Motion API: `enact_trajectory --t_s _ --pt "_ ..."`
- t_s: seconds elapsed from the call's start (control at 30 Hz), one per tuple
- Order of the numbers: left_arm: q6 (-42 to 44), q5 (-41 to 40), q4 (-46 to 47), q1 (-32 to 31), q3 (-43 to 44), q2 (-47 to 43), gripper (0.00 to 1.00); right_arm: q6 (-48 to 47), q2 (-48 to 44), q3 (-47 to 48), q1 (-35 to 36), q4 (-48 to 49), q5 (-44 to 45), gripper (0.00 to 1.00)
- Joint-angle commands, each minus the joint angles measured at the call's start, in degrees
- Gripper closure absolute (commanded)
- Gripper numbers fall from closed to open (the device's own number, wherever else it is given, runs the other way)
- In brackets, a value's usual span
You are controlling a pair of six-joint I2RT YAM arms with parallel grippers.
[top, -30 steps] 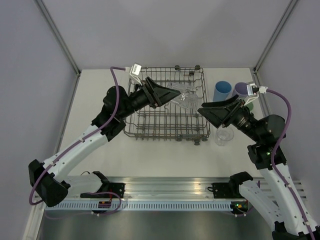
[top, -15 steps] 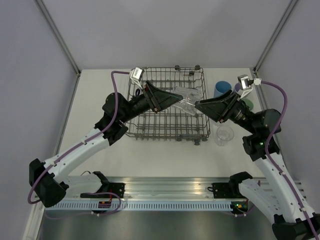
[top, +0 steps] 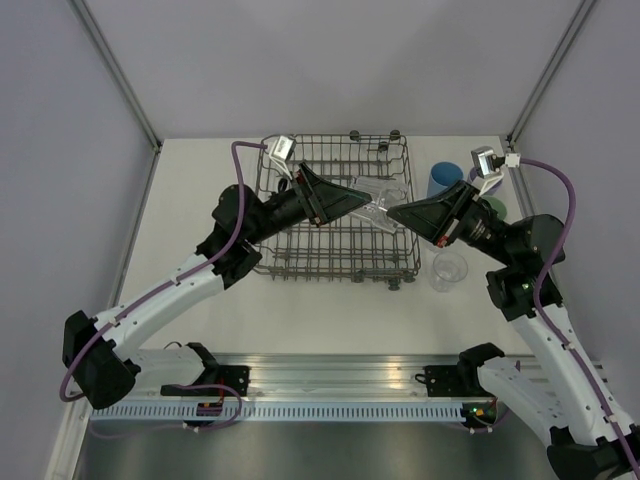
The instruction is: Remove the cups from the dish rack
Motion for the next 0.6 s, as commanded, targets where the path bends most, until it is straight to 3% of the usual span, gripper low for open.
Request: enact_trajectory --t_s 0.0,0.07,0.1,0.13,0.23,0.33,0.57 --pt "-0.39 1.05 2.29 -0.53 1.91 -0.3 0.98 -7.41 -1.2 3.25 0.13 -3.81 0.02 1.0" --pt "1.02 1.14 0.01 -0.53 2.79 -0.13 0.65 -9.97 -1.81 4.82 0.13 -8.45 0.46 1.0" --pt "1.28 1.14 -0.35 -0.53 2.97 -0.04 0.39 -12.59 -1.81 5.35 0.13 -10.05 0.55 1.0" --pt "1.28 0.8 -0.7 -0.53 3.06 0.05 0.01 -14.01 -2.08 6.06 0.13 -11.8 0.9 0.99" --pt "3.13 -0.7 -3.33 -0.45 3.14 0.05 0.0 -24.36 -1.82 10.36 0.13 -24.79 5.61 1.0" --pt "7.33 -4.29 -9.74 -0.44 3.41 -0.82 0.0 -35.06 -0.68 17.9 0.13 -45.67 13.69 0.99" --pt "17.36 -20.47 -24.43 -0.18 2.53 -5.56 0.0 -46.01 1.52 26.79 0.22 -68.56 31.91 0.99"
